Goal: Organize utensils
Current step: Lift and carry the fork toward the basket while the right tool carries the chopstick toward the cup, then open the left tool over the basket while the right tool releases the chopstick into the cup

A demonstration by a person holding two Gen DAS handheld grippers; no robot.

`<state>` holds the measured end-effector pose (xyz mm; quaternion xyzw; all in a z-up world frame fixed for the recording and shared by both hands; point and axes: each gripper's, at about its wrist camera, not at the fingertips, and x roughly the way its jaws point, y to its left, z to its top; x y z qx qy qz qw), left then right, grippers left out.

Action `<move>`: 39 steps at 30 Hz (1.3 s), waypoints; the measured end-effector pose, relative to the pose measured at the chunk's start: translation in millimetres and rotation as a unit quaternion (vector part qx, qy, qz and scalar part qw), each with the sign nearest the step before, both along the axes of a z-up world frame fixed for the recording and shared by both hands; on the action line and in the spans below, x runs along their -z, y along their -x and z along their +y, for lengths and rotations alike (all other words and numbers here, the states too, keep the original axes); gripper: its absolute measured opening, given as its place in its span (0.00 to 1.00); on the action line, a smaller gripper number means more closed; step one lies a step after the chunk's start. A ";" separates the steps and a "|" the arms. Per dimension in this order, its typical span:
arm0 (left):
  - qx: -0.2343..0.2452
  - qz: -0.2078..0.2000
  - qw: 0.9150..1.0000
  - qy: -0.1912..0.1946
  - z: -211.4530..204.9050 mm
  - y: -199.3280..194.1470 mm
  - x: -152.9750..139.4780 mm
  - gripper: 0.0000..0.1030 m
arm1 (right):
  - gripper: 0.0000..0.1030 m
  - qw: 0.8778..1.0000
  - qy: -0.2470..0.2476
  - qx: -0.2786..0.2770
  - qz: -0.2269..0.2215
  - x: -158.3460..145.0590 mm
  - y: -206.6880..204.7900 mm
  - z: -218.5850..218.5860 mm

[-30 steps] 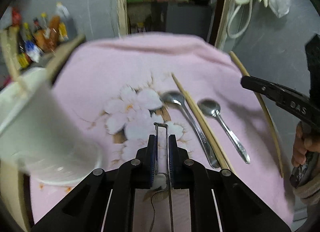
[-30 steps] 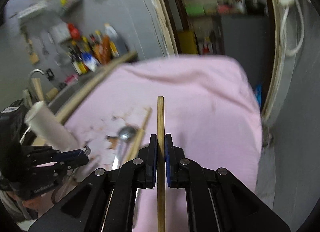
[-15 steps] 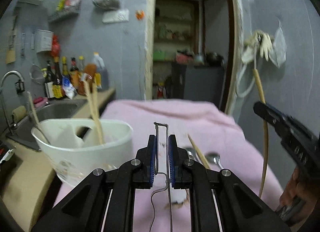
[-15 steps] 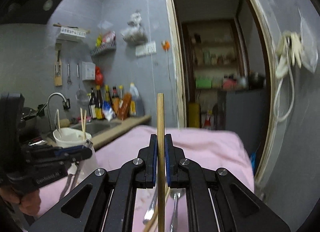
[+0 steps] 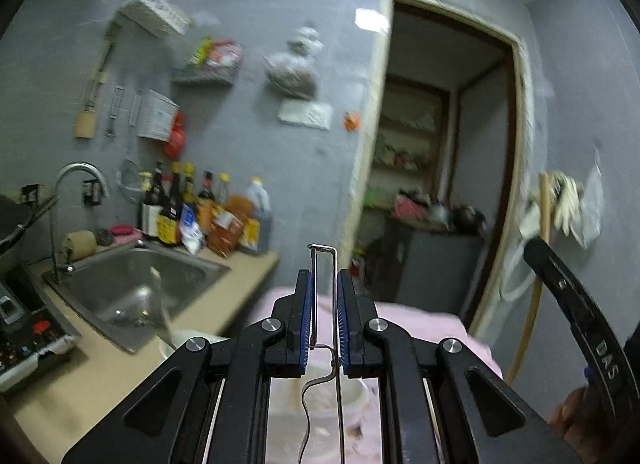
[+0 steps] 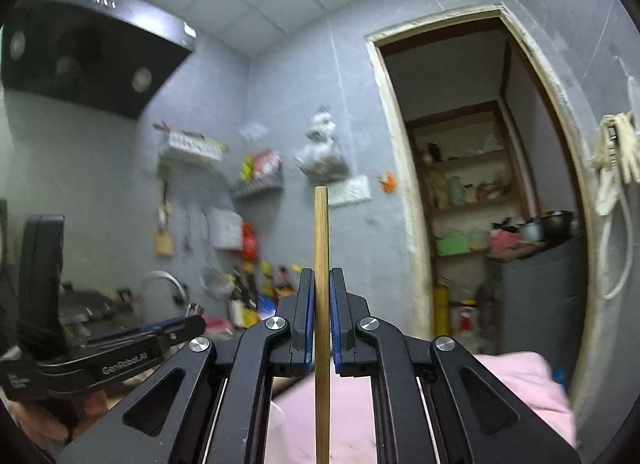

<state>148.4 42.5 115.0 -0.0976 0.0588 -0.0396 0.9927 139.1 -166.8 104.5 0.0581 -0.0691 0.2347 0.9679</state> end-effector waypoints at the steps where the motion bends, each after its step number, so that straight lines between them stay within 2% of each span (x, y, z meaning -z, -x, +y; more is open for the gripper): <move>1: -0.006 -0.008 1.000 0.007 8.3 -1.4 -1.4 0.09 | 0.05 1.000 -0.007 -0.007 -0.008 -2.8 -1.6 6.0; 3: -0.027 -0.031 0.999 0.033 28.7 -3.9 -6.2 0.09 | 0.05 0.999 -0.020 -0.020 -0.023 -6.1 -1.7 15.4; 6: -0.052 -0.044 0.996 0.059 52.8 -6.8 -11.2 0.09 | 0.05 0.998 -0.035 -0.039 -0.038 -9.0 -6.1 31.0; 13: -0.093 -0.068 0.990 0.086 89.5 -14.0 -12.0 0.09 | 0.05 0.993 -0.068 -0.071 -0.068 -19.7 -23.0 52.4; 18: -0.109 -0.077 0.985 0.108 104.7 -25.0 -4.3 0.09 | 0.05 0.993 -0.060 -0.057 -0.084 -19.8 -35.1 62.1; 22: -0.122 -0.085 0.980 0.130 110.7 -31.0 4.5 0.09 | 0.05 0.995 -0.051 -0.041 -0.076 -9.2 -48.2 65.2; 29: -0.165 -0.090 0.976 0.108 99.5 -42.2 15.7 0.09 | 0.05 0.997 -0.040 -0.033 -0.053 8.7 -70.0 69.8; 35: -0.183 -0.075 0.976 0.087 89.2 -48.8 33.1 0.09 | 0.05 0.999 -0.026 -0.038 -0.023 22.8 -81.0 73.1; 39: -0.184 -0.048 0.980 0.064 80.7 -52.3 40.5 0.09 | 0.05 0.999 -0.002 -0.042 -0.002 33.1 -82.3 76.9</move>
